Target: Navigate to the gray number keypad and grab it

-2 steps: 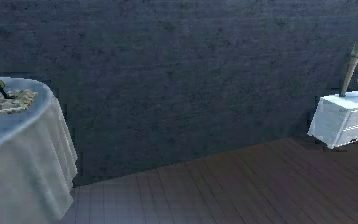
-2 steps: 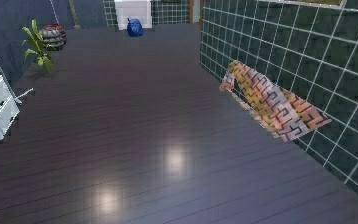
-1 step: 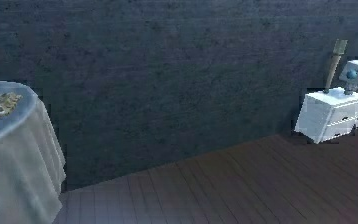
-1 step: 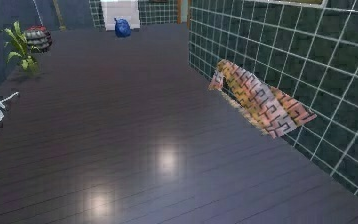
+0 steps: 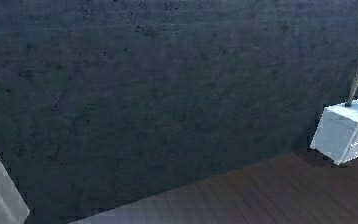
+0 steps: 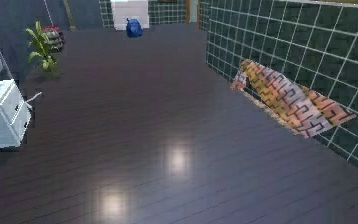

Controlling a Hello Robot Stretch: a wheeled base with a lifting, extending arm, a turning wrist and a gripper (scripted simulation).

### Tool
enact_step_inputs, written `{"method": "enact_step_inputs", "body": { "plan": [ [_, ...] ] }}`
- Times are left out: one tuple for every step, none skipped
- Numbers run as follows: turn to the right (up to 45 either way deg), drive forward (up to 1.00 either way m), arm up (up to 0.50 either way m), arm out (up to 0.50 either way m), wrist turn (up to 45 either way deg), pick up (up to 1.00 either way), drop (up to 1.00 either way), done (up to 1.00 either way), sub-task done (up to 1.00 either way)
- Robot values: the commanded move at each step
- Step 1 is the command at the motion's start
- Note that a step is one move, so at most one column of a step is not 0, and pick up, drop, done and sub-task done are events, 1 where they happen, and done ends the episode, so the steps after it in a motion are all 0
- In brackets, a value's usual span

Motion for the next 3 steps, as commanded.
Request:
{"method": "enact_step_inputs", "body": {
  "plan": [
    [-45.0,0.00,0.00,0.00,0.0,0.00,0.00,0.00,0.00],
    [-45.0,0.00,0.00,0.00,0.0,0.00,0.00,0.00,0.00],
    [-45.0,0.00,0.00,0.00,0.0,0.00,0.00,0.00,0.00]
  ]
}}
